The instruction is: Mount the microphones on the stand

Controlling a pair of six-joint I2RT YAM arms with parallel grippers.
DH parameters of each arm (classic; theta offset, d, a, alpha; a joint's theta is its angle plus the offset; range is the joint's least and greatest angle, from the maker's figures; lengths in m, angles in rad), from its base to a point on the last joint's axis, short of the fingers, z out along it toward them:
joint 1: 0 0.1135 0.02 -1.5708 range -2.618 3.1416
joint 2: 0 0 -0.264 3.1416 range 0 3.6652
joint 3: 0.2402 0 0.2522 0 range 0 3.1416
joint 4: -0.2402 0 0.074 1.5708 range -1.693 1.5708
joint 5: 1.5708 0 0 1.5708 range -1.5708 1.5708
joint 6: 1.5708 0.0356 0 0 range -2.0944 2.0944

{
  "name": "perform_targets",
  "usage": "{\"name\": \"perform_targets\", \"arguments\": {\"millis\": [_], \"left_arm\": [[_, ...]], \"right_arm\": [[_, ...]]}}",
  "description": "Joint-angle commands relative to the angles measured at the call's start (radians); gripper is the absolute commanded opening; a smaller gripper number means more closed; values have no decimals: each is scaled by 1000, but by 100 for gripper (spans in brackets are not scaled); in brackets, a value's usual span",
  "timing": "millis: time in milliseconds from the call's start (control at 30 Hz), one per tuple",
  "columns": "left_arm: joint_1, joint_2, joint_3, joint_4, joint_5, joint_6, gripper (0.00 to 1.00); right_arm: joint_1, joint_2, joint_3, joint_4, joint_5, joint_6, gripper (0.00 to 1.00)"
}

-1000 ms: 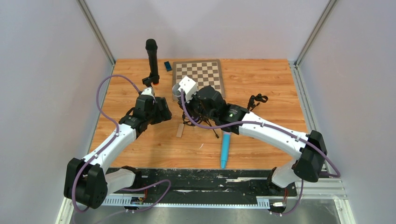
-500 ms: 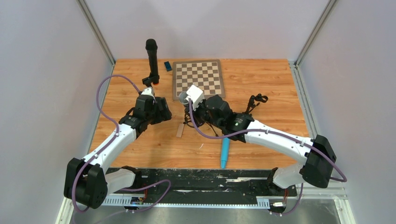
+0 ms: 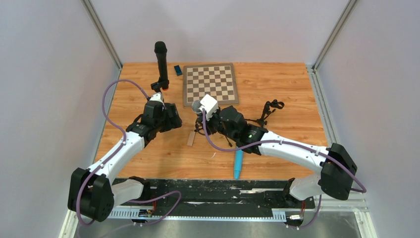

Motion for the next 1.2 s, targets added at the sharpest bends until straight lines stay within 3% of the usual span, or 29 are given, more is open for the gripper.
{"name": "perform_targets", "arguments": {"millis": [0, 267, 433, 700, 1167], "left_arm": [[4, -10, 26, 9, -15, 15, 100], [4, -15, 24, 10, -17, 15, 100], [4, -17, 21, 9, -17, 13, 100], [4, -21, 20, 9, -15, 14, 100], [4, -78, -1, 41, -2, 22, 100]], "right_arm": [[-3, -50, -2, 64, 46, 13, 9], [-4, -84, 17, 65, 17, 45, 64], [-4, -113, 9, 65, -4, 61, 84], [-5, -176, -23, 65, -32, 68, 99], [-67, -268, -8, 66, -65, 151, 100]]}}
